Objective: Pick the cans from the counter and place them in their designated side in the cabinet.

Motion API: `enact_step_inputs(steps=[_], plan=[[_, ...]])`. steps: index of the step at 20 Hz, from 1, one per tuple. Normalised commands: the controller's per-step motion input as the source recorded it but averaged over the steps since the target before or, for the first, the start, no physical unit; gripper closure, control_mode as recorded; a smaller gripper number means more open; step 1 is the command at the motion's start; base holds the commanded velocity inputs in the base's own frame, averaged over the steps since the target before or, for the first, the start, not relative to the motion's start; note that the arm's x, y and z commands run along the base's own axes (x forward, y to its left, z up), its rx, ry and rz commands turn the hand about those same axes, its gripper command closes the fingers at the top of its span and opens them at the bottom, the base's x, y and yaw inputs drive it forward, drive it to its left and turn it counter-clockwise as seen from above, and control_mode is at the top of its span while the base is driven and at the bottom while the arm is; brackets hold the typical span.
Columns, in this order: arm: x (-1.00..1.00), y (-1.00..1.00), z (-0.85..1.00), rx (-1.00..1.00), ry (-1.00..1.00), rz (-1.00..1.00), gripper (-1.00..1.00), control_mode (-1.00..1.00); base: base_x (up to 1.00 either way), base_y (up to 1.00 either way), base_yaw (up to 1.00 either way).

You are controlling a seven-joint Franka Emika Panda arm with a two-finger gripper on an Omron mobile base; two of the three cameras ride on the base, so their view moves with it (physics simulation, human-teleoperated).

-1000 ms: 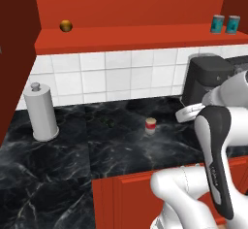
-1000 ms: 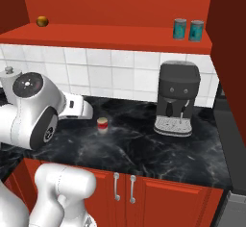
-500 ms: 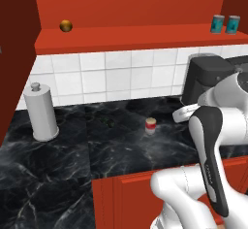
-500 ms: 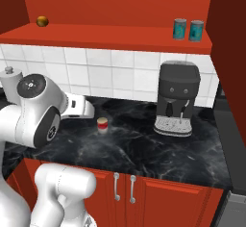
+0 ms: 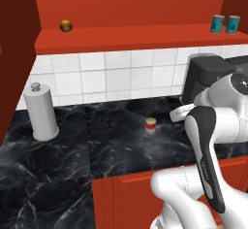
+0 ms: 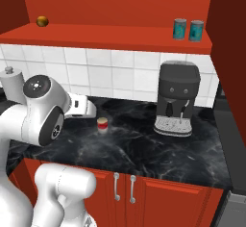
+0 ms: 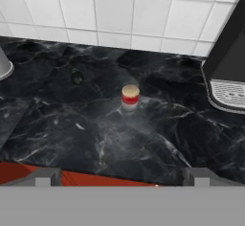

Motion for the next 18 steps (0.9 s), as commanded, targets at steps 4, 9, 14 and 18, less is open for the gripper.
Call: enact_step_inputs(steps=[4, 9, 14, 18], plan=[[0.11, 0.0, -0.07, 0.0, 0.0, 0.0, -1.0, -1.0, 0.0, 0.0, 0.0], [0.08, 0.0, -0.08, 0.0, 0.0, 0.0, -1.0, -1.0, 0.0, 0.0, 0.0], [0.09, 0.01, -0.12, 0.01, 0.01, -0.01, -1.0, -1.0, 0.0, 0.0, 0.0], [0.14, 0.05, -0.14, 0.01, 0.02, -0.01, -1.0, -1.0, 0.0, 0.0, 0.0]])
